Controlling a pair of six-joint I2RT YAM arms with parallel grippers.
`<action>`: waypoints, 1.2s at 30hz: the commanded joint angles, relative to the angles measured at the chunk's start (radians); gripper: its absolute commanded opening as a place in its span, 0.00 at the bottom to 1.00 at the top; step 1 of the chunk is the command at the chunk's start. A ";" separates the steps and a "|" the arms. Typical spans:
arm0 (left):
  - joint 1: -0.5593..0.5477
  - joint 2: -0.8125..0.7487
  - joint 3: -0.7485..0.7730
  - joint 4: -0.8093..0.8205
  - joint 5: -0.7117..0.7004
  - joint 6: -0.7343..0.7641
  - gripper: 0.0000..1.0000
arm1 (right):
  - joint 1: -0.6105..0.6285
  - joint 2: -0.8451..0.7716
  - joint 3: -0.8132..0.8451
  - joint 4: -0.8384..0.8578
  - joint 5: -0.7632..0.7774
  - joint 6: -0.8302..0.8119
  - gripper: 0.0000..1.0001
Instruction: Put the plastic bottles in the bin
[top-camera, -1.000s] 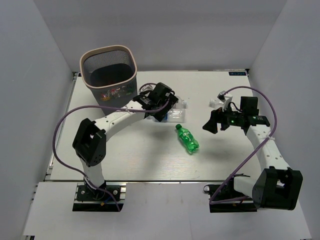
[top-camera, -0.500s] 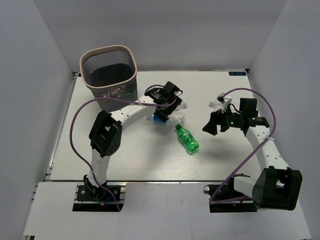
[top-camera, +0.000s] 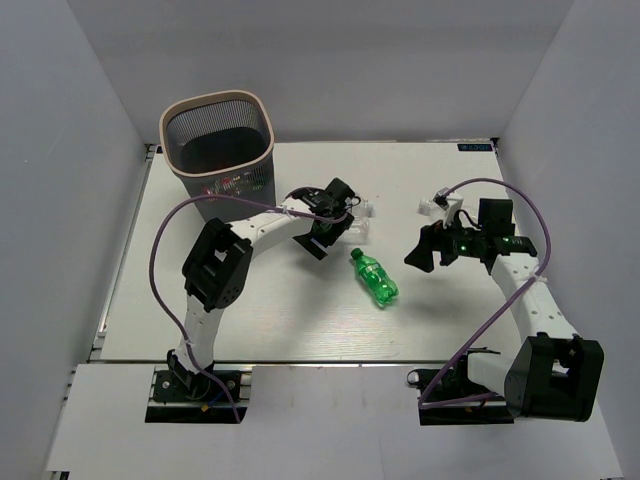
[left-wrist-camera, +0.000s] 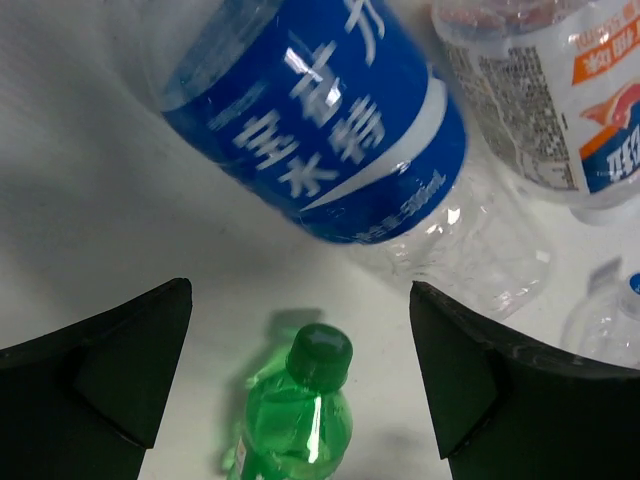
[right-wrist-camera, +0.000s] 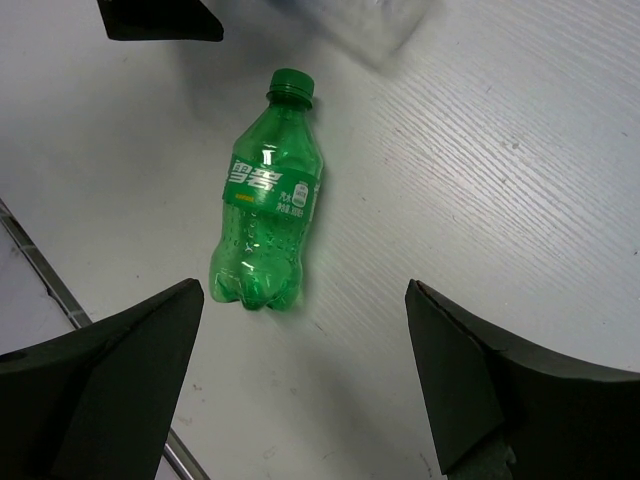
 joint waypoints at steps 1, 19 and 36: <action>0.008 0.006 -0.006 0.048 -0.049 -0.008 0.99 | -0.007 -0.023 -0.021 0.011 -0.003 -0.032 0.88; 0.011 -0.059 0.000 0.176 -0.042 -0.008 0.99 | -0.009 -0.038 -0.082 0.025 0.008 -0.047 0.88; 0.030 -0.025 0.023 0.223 -0.044 -0.098 0.99 | -0.012 -0.037 -0.106 0.025 0.013 -0.066 0.88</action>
